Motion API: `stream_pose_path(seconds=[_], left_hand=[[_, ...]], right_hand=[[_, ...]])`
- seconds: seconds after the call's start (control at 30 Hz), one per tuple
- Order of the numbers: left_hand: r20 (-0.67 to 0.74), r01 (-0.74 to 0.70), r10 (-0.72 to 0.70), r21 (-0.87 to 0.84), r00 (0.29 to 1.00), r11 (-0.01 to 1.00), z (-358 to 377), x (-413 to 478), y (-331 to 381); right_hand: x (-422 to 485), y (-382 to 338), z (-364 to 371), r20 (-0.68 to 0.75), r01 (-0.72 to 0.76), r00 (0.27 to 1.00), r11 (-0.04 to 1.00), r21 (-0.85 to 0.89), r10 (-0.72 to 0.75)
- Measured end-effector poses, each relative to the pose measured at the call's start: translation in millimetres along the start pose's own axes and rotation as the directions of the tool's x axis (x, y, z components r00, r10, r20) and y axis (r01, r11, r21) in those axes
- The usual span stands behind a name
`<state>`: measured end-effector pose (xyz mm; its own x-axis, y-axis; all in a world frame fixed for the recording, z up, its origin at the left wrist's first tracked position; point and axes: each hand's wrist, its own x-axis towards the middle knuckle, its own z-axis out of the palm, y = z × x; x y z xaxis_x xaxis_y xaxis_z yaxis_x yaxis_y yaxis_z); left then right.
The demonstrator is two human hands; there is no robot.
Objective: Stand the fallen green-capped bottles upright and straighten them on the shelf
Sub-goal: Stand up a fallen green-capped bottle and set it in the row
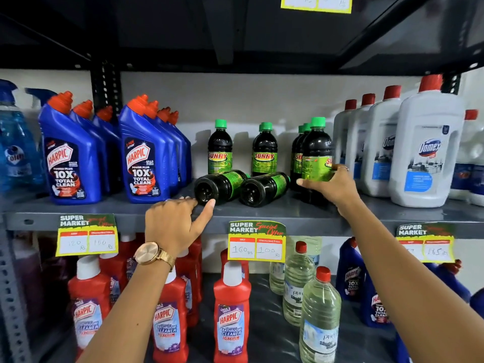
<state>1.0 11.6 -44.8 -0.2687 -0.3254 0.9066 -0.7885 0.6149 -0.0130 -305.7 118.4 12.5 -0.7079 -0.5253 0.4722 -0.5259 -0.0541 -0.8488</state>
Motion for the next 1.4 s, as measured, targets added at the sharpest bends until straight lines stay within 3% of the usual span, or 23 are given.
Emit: stream_pose_path(seconds=[0.1, 0.3, 0.43, 0.53, 0.67, 1.03, 1.33, 1.4], left_hand=[[-0.011, 0.003, -0.003, -0.015, 1.000, 1.000, -1, 0, 1], [-0.009, 0.000, 0.000, -0.033, 1.000, 0.999, -3, -1, 1], [-0.004, 0.008, -0.008, -0.038, 1.000, 0.999, -3, -1, 2], [-0.005, 0.021, -0.021, -0.031, 1.000, 0.999, -2, -1, 1], [0.002, 0.024, -0.023, -0.036, 1.000, 0.999, -3, 0, 2], [0.004, 0.027, -0.027, -0.024, 1.000, 0.999, -4, 0, 4], [-0.003, -0.002, 0.002, -0.017, 1.000, 1.000, -5, 0, 2], [0.003, -0.014, 0.014, -0.015, 1.000, 1.000, -6, 0, 2]], right_hand=[[1, 3, -4, 0.109, -0.085, 0.992, 0.984, 0.159, 0.068], [3, 4, -3, 0.056, -0.036, 0.998, 0.999, 0.021, 0.035], [1, 3, -3, 0.179, -0.065, 0.982, 0.996, 0.063, 0.053], [4, 8, -6, 0.146, -0.090, 0.987, 0.990, 0.104, 0.075], [5, 8, -4, 0.080, -0.078, 0.994, 0.997, -0.005, 0.078], [4, 10, -6, 0.094, -0.032, 0.995, 0.999, -0.039, 0.035], [-2, 6, -7, 0.087, -0.099, 0.991, 0.994, -0.044, 0.102], [-8, -1, -7, -0.030, -0.048, 0.999, 0.983, -0.176, 0.043]])
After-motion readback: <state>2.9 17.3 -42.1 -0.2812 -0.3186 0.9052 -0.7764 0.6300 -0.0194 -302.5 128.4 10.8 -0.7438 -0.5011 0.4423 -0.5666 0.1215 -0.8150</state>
